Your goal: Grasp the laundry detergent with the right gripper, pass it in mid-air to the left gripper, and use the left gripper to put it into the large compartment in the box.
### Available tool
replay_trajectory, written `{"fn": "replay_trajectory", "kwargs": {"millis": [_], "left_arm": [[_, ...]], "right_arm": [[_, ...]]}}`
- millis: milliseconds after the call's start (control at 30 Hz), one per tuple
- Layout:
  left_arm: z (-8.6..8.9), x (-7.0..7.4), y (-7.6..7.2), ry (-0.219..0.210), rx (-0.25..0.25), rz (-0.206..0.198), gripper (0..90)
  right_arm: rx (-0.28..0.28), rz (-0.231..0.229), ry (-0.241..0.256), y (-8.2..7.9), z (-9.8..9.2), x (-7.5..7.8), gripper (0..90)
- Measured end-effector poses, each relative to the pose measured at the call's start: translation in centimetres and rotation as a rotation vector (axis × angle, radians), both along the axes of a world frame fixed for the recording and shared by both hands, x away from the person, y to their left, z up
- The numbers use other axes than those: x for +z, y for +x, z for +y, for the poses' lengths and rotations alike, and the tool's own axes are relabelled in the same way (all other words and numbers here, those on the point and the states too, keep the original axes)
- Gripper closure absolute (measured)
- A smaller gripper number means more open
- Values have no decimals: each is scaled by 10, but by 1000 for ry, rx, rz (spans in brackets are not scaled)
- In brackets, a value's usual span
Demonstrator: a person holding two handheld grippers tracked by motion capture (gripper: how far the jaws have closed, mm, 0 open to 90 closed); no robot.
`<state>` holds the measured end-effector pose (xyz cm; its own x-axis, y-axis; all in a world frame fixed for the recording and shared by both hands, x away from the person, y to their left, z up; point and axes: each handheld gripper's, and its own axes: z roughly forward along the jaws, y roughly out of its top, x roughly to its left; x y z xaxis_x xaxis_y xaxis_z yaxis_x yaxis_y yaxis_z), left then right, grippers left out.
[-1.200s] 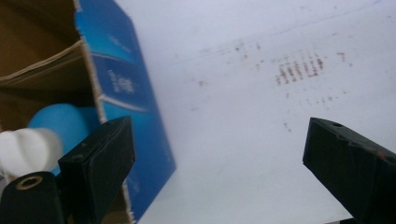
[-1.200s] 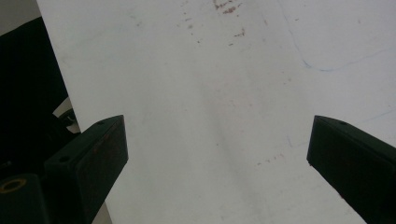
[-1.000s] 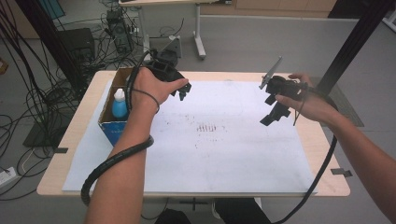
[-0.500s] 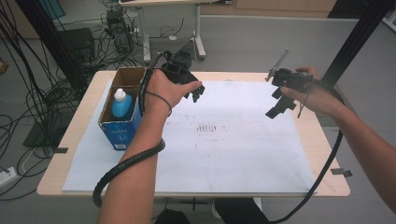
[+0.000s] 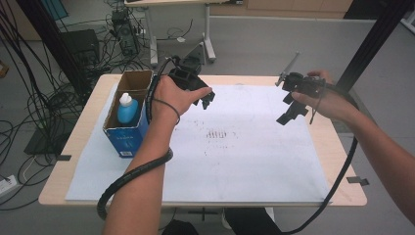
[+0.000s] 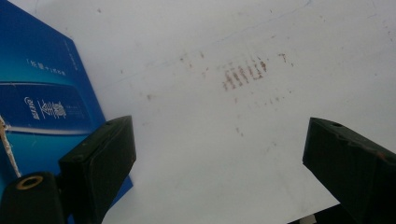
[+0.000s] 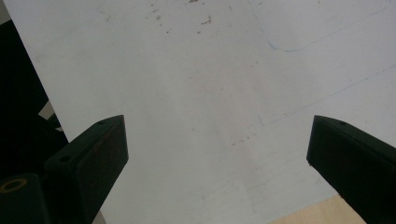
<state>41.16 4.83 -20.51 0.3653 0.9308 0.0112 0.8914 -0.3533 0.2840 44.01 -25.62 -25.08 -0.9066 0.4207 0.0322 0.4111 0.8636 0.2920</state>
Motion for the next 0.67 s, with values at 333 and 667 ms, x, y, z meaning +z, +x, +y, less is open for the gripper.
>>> {"fn": "replay_trajectory", "kwargs": {"millis": [333,667], "left_arm": [[-1,0,-2,-2,-2,-7,99],[2,-1,-4,-12,3,-12,99]], "right_arm": [[-3,-1,-6,-3,-1,0,52],[2,-13,-2,-6,-1,1,51]]}}
